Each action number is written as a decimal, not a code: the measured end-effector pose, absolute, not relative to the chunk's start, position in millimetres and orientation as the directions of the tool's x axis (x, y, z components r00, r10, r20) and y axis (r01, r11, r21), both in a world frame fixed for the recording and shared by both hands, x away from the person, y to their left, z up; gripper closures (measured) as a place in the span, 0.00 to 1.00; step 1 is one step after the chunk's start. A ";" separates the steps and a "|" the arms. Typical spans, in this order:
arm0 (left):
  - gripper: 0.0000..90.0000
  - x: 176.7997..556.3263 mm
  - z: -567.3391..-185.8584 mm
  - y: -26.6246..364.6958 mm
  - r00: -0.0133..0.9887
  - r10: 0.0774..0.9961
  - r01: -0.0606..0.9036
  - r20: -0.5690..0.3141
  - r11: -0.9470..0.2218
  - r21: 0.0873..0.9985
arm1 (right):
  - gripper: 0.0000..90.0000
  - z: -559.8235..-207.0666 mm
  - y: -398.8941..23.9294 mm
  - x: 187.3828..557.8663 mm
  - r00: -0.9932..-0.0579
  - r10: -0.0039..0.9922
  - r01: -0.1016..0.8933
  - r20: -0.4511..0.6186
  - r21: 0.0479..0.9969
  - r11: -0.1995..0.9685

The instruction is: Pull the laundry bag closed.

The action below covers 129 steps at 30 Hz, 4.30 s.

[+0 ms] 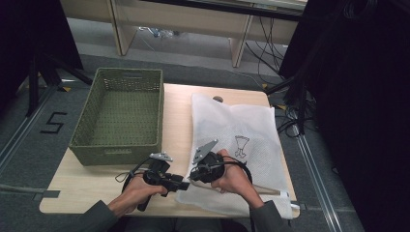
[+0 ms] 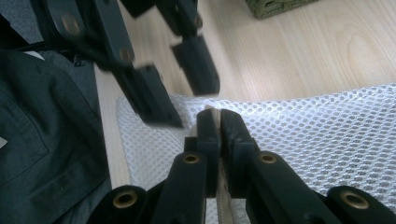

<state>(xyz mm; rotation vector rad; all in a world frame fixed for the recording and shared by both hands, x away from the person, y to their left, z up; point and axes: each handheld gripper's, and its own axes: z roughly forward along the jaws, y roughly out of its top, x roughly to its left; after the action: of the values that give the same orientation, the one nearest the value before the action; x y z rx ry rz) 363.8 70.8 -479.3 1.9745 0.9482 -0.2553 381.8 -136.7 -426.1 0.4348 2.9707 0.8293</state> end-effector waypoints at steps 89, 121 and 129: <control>0.74 414.9 -496.2 29.8 0.452 0.549 0.877 -0.704 -0.126 0.465 | 0.98 -424.8 -142.9 368.6 -0.971 0.234 0.183 -0.045 0.490 0.852; 0.97 408.4 -479.3 39.8 0.613 0.598 0.750 -0.516 -0.237 0.617 | 0.98 -427.8 -149.7 364.0 -0.961 0.272 0.215 -0.054 0.471 0.855; 0.97 408.7 -478.6 40.9 0.601 0.588 0.761 -0.541 -0.217 0.611 | 0.98 -427.8 -150.2 359.2 -0.963 0.263 0.202 -0.065 0.479 0.855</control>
<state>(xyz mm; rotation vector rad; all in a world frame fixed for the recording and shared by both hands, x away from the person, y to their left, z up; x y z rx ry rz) 408.7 40.9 -478.6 1.9142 1.0779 -0.2392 359.2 -150.2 -427.8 0.3652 2.9012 0.7277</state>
